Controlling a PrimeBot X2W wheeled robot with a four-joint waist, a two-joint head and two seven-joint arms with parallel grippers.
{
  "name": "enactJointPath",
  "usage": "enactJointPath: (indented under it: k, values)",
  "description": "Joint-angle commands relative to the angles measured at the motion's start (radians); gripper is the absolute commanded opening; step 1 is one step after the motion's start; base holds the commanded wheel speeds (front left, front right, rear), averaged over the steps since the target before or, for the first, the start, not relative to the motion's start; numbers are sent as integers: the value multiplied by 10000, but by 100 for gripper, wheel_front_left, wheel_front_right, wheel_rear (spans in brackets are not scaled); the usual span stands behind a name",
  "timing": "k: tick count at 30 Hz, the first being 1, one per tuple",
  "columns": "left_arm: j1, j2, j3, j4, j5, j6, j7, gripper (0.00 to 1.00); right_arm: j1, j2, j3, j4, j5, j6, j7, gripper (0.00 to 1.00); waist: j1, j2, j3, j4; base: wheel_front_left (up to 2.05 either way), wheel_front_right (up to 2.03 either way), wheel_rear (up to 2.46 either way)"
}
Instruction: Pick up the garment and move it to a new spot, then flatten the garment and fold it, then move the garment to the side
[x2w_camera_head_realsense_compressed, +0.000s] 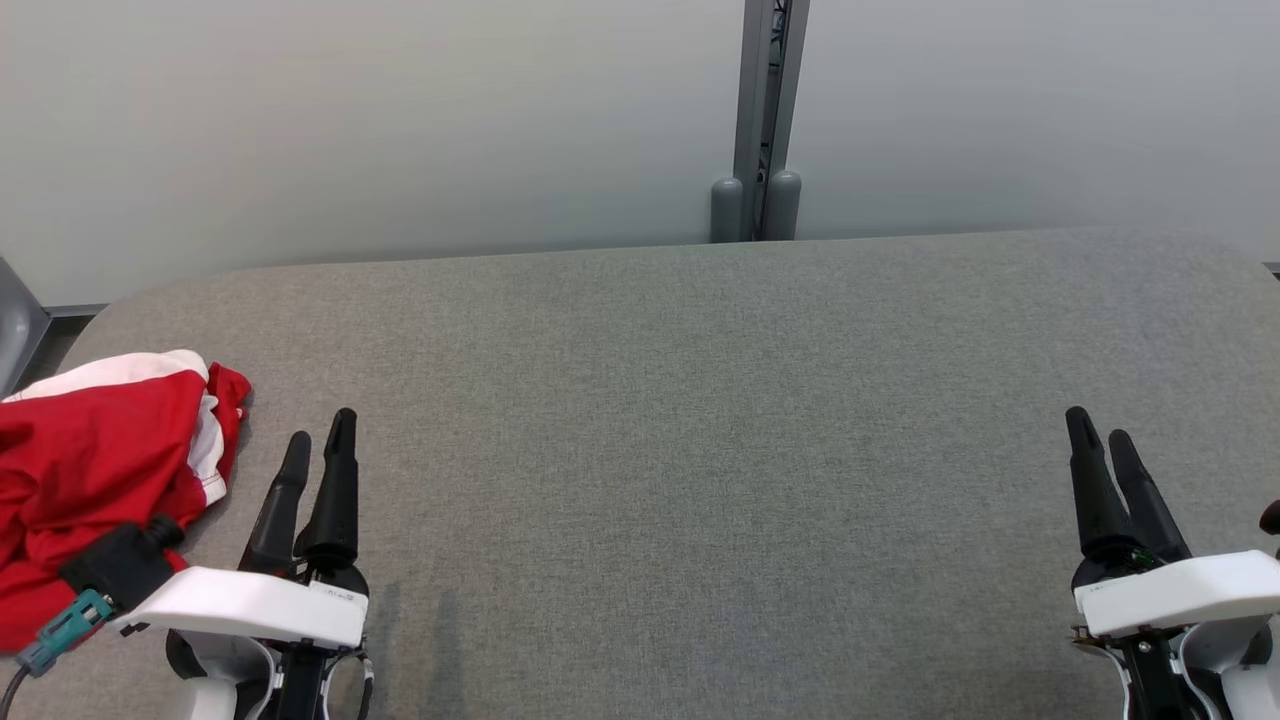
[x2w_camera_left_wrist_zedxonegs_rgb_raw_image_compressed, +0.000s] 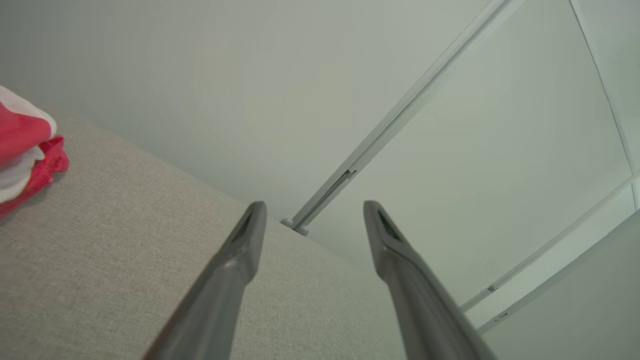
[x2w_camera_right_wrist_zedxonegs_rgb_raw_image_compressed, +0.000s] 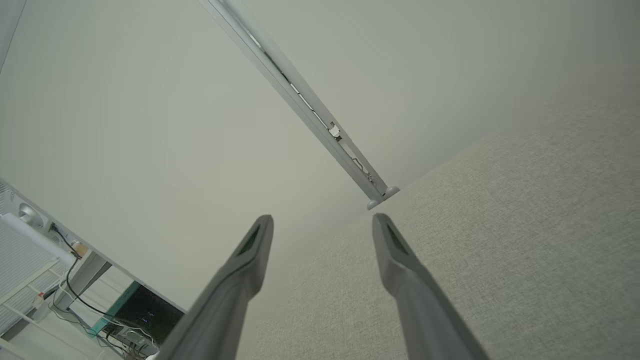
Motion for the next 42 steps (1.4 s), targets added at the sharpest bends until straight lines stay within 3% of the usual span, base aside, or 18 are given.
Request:
enactJointPath:
  k: [1,21,42]
  values:
    - [-115,122,-30,-165,344,37,-89,100,-193,-128,35,-136,-386,16,-107,100,0,0,-8,0,0,0,0]
    - [17,282,-471,230,3188,359,-686,100,-175,-169,222,463,-3494,19,-700,100,0,0,-75,40,0,0,0]
    - [-47,337,-756,771,5188,566,-1176,100,-175,-20,311,993,-5596,21,-1203,100,0,0,-58,73,0,0,0]
